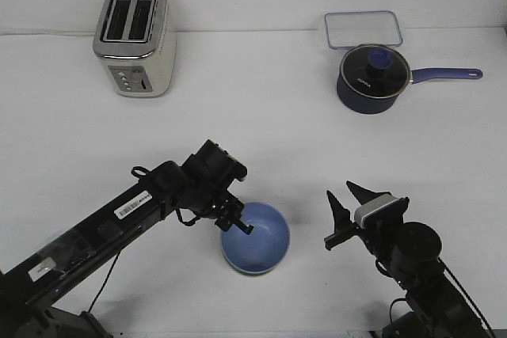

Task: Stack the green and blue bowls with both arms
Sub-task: 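Lift the blue bowl and lower it into the green bowl, then open the left gripper and pull it back from the bowls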

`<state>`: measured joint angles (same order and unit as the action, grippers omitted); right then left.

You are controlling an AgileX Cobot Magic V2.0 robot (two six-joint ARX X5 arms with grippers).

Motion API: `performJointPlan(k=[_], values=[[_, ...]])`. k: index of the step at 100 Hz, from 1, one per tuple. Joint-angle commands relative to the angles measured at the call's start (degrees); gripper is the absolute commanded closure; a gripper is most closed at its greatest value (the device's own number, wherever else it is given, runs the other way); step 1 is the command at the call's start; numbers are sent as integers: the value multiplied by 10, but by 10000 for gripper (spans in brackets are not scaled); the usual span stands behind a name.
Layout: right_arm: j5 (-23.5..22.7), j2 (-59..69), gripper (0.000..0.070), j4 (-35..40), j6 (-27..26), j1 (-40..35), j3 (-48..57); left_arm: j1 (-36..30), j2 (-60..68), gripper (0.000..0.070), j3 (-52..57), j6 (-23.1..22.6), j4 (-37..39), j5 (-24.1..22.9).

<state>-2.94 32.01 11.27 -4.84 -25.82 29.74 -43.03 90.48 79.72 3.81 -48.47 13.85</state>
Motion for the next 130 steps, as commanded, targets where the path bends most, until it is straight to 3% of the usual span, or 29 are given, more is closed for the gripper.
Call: performJointPlan(k=[1,27,31,42,48,68,87,97,103,111,120,130], values=[[-1,3,388,-5,3,-3,3,-5,14,686,9,-11,2,-3],[-1,3,388,-5,3,-3,3,-7,20,673,9,-17,2,-3],[-1,3,388,-5,3,-3,3,-8,21,617,9,-17,2,0],[0,3,388,-5,3,-3,3,-9,21,358,9,-17,12,7],[-1,3,388,-5,4,-3,3,-9,18,304,9,-17,21,17],[0,3,388,-5,4,-3,3,25,-27,305,16,-17,58,-5],[14,3,388,-5,4,-3,3,99,-123,310,16,-17,120,-107],[33,3,389,-5,6,-3,3,141,-168,345,16,-17,143,-156],[42,2,400,-5,5,-3,3,165,-189,461,15,-20,143,-179],[54,-1,484,-4,2,-3,3,200,-217,700,10,-37,138,-194],[69,-12,700,3,-10,-3,3,236,-250,688,-13,-46,148,-194],[103,-36,700,17,-23,-3,3,271,-310,688,-89,-51,221,-194]])
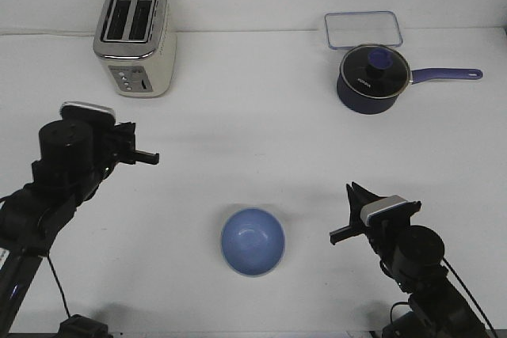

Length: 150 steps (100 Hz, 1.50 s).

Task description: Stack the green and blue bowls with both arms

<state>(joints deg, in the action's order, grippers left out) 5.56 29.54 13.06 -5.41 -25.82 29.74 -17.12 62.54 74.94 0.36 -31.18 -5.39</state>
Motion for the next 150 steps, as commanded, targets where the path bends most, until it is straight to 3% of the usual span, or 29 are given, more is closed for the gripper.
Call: performJointPlan(k=[1,14,29,37,60,129,134,150], values=[[21,-14,700,0,-18,-3,3,15,-38,688,-52,-17,59,-2],[52,-57,700,0,-7,-3,1,48,-150,688,-223,-32,223,-2],[80,-81,700,-8,40,-3,1,66,-268,689,-414,-49,415,-2],[96,-81,700,-21,41,-3,1,71,-309,688,-475,-41,469,-2],[95,-82,700,-37,37,-3,1,71,-342,686,-494,-7,476,-2],[95,-82,700,-38,37,-3,1,71,-354,686,-494,-18,476,-2],[95,-82,700,-38,37,-3,1,72,-361,686,-494,-34,472,-2],[95,-82,700,-38,37,-3,1,97,-387,687,-520,-26,441,6]])
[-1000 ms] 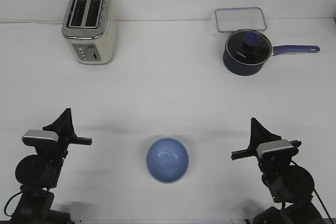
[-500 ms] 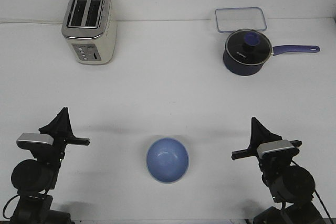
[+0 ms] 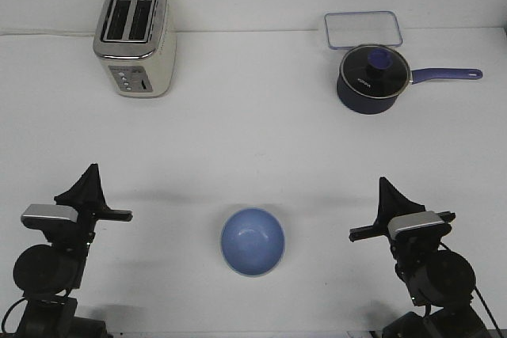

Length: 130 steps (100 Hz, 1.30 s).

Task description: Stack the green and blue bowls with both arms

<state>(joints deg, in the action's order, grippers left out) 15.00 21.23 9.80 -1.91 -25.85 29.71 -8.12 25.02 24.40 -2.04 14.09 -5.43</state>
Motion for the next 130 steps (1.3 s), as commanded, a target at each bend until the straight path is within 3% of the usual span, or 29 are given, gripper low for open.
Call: performJointPlan(k=[1,18,39,130], values=[[0,1,700,-6,2,-3,1,9,-15,687,-19,-2,-14,10],[0,1,700,-6,2,-3,1,42,-108,687,-120,18,-12,24],[0,1,700,-6,2,-3,1,87,-232,687,-206,32,-45,90],[0,1,700,-7,2,-3,1,96,-248,686,-236,27,-64,83]])
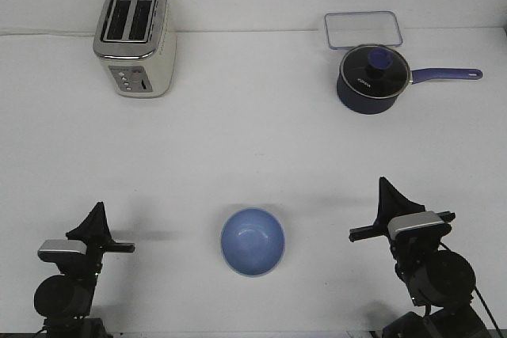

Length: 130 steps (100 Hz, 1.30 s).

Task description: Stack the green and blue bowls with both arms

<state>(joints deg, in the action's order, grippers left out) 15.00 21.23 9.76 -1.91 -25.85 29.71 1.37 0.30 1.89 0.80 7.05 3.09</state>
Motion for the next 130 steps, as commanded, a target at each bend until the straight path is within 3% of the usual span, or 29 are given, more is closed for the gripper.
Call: performJointPlan(k=[1,34,51,77,93,130], values=[[0,1,700,-7,2,-3,1,1,0,686,-11,-1,6,-2],[1,1,700,-7,4,-3,1,1,0,686,-11,-1,6,-2],[34,-5,700,-8,52,27,-3,1,0,686,-11,-1,6,-2],[-105,-121,700,-40,143,205,-116,1,0,686,-11,-1,6,-2],[-139,-190,700,-38,157,264,-201,1,0,686,-11,-1,6,-2],[-162,-212,700,-84,174,268,-290,1,-1,686,-11,-1,5,-2]])
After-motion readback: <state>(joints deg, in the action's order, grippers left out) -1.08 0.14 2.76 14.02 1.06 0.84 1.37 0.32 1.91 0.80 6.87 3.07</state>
